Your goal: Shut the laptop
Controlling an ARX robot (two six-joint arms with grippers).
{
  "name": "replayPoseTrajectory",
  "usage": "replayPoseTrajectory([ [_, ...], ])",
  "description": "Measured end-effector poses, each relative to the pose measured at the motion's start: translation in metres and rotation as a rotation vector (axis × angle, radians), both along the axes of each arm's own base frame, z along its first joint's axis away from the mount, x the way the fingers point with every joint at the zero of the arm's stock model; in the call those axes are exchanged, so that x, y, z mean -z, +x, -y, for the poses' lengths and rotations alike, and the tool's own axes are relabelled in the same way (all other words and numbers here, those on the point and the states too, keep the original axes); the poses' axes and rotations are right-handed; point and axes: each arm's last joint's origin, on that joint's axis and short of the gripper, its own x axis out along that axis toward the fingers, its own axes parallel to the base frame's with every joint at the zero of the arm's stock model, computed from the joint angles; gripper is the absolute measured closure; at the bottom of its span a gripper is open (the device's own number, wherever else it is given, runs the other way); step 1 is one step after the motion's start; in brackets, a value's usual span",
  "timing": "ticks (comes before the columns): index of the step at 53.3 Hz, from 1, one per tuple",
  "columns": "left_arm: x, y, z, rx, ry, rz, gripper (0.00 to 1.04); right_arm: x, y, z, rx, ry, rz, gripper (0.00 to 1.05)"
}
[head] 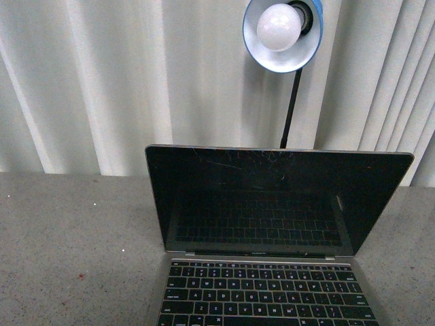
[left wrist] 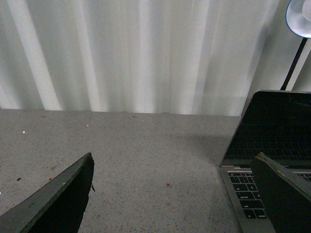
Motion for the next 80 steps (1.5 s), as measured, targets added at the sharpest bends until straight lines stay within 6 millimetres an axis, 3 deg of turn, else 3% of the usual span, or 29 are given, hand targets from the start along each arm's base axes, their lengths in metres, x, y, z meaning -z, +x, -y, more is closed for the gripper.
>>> replayPoseTrajectory([
  [77, 0.0000, 0.0000, 0.0000, 0.000, 0.000, 0.000, 0.07, 0.0000, 0.0000, 0.0000, 0.000, 0.000, 0.000, 0.07],
  [78, -0.0001, 0.0001, -0.0001, -0.005, -0.003, -0.003, 0.07, 0.0000, 0.0000, 0.0000, 0.000, 0.000, 0.000, 0.07],
  [80, 0.0036, 0.0013, 0.0004, -0.140, -0.052, -0.166, 0.07, 0.0011, 0.0003, 0.0000, 0.029, -0.006, -0.016, 0.07],
])
